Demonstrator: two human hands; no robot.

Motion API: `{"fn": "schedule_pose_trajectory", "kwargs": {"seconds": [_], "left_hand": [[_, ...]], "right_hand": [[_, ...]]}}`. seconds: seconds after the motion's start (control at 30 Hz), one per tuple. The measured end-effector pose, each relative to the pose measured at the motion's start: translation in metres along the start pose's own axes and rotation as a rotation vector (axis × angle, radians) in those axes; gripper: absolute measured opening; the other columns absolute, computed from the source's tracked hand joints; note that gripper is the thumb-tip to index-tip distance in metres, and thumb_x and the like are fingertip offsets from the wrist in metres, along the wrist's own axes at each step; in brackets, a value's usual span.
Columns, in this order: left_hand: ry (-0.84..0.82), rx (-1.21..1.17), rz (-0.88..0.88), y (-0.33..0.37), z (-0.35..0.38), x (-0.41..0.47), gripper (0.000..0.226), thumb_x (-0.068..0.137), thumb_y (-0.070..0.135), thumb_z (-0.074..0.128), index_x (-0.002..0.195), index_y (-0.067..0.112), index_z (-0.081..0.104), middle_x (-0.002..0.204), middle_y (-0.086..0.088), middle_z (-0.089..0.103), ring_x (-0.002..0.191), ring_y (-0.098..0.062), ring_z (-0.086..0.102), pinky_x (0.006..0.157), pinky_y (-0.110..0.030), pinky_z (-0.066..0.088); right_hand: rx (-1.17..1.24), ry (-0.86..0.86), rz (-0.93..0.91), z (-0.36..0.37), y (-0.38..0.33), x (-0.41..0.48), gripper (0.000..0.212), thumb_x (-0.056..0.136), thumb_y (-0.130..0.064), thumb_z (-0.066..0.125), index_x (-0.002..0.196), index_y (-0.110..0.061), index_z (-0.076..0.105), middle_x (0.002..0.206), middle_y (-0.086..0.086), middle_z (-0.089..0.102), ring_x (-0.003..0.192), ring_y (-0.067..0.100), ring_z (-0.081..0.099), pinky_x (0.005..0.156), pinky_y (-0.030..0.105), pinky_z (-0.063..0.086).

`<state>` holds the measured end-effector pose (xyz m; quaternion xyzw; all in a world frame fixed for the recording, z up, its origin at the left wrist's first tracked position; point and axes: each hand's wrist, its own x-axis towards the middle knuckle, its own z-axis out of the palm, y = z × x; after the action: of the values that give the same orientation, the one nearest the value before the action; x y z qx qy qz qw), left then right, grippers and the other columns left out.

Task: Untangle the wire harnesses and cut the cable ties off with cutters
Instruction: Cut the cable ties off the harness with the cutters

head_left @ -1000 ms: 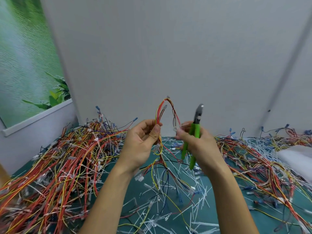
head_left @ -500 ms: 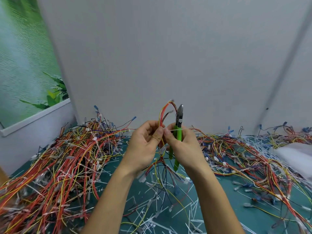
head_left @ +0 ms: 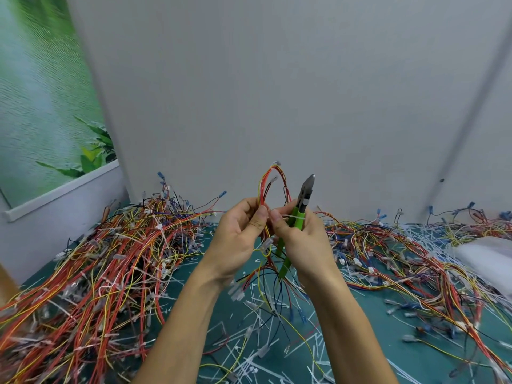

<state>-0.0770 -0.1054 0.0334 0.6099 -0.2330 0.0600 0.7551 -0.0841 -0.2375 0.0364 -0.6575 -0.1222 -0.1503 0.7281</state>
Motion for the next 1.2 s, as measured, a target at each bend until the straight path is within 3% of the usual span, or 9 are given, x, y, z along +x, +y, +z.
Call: {"fn": "schedule_pose_trajectory", "kwargs": {"seconds": [0.2, 0.3, 0.4, 0.53, 0.7, 0.87, 1.07, 1.13, 1.2], "left_hand": [[0.001, 0.0, -0.026, 0.001, -0.002, -0.001, 0.031, 0.098, 0.031, 0.058, 0.114, 0.004, 0.06, 0.124, -0.017, 0.07, 0.123, -0.033, 0.063, 0.107, -0.047, 0.048], [0.037, 0.044, -0.026, 0.001, 0.0, 0.0, 0.024, 0.098, 0.025, 0.058, 0.112, 0.006, 0.065, 0.113, -0.009, 0.075, 0.114, -0.022, 0.069, 0.096, -0.031, 0.054], [0.072, 0.14, -0.017, 0.002, 0.002, 0.001, 0.013, 0.096, 0.021, 0.062, 0.103, 0.013, 0.07, 0.091, 0.007, 0.077, 0.085, -0.002, 0.069, 0.075, -0.015, 0.053], [0.078, 0.175, -0.028, 0.003, 0.002, 0.0, 0.021, 0.088, 0.03, 0.067, 0.101, 0.014, 0.072, 0.088, 0.007, 0.075, 0.076, -0.005, 0.066, 0.07, -0.021, 0.055], [0.106, 0.154, -0.042, -0.002, -0.001, 0.001, 0.009, 0.094, 0.014, 0.066, 0.101, 0.01, 0.07, 0.085, 0.004, 0.072, 0.076, -0.008, 0.067, 0.066, -0.024, 0.058], [0.161, 0.022, -0.126, -0.009, -0.002, 0.0, 0.011, 0.095, 0.012, 0.065, 0.102, 0.004, 0.068, 0.076, 0.002, 0.07, 0.062, -0.006, 0.065, 0.06, -0.021, 0.057], [0.239, -0.386, -0.301, -0.034, 0.007, -0.014, 0.014, 0.095, 0.017, 0.062, 0.101, 0.005, 0.065, 0.076, -0.001, 0.066, 0.06, -0.008, 0.062, 0.052, -0.025, 0.056], [0.304, -0.405, -0.3, -0.048, 0.009, -0.028, 0.019, 0.088, 0.022, 0.065, 0.099, 0.007, 0.065, 0.076, -0.002, 0.064, 0.059, -0.009, 0.06, 0.051, -0.026, 0.055], [0.376, -0.341, -0.306, -0.063, 0.008, -0.045, 0.025, 0.084, 0.026, 0.066, 0.1, 0.007, 0.064, 0.079, -0.003, 0.065, 0.064, -0.012, 0.061, 0.061, -0.033, 0.057]], "right_hand": [[-0.006, 0.003, -0.004, -0.001, 0.001, 0.001, 0.017, 0.095, -0.017, 0.07, 0.082, -0.016, 0.061, 0.061, -0.011, 0.065, 0.06, 0.002, 0.059, 0.06, 0.021, 0.05], [-0.051, 0.009, -0.011, -0.005, 0.002, 0.003, 0.013, 0.096, -0.019, 0.07, 0.087, -0.013, 0.063, 0.066, -0.01, 0.068, 0.063, 0.001, 0.062, 0.064, 0.023, 0.053], [-0.112, 0.0, 0.008, -0.013, 0.004, 0.006, 0.01, 0.097, -0.02, 0.07, 0.09, -0.014, 0.065, 0.068, -0.011, 0.069, 0.065, 0.001, 0.063, 0.067, 0.027, 0.053], [-0.139, 0.005, 0.018, -0.019, 0.005, 0.009, 0.012, 0.096, -0.022, 0.072, 0.086, -0.022, 0.065, 0.068, -0.011, 0.069, 0.063, 0.002, 0.061, 0.068, 0.031, 0.053], [-0.134, 0.004, 0.032, -0.027, 0.008, 0.013, 0.01, 0.095, -0.025, 0.073, 0.09, -0.018, 0.07, 0.076, -0.005, 0.073, 0.069, 0.005, 0.065, 0.071, 0.029, 0.053], [-0.143, -0.008, 0.062, -0.031, 0.009, 0.014, 0.016, 0.095, -0.027, 0.072, 0.094, -0.012, 0.069, 0.077, -0.005, 0.073, 0.071, 0.006, 0.066, 0.066, 0.025, 0.055], [-0.181, -0.037, 0.096, -0.031, 0.015, 0.013, 0.012, 0.094, -0.025, 0.073, 0.086, -0.018, 0.069, 0.071, -0.008, 0.072, 0.064, 0.002, 0.064, 0.062, 0.022, 0.05], [-0.237, -0.103, 0.126, -0.031, 0.019, 0.014, 0.015, 0.094, -0.025, 0.074, 0.082, -0.017, 0.068, 0.068, -0.008, 0.07, 0.064, 0.003, 0.063, 0.061, 0.02, 0.049], [-0.3, -0.176, 0.161, -0.03, 0.023, 0.013, 0.017, 0.093, -0.024, 0.074, 0.082, -0.012, 0.068, 0.072, -0.003, 0.069, 0.065, 0.005, 0.061, 0.062, 0.021, 0.047]]}}
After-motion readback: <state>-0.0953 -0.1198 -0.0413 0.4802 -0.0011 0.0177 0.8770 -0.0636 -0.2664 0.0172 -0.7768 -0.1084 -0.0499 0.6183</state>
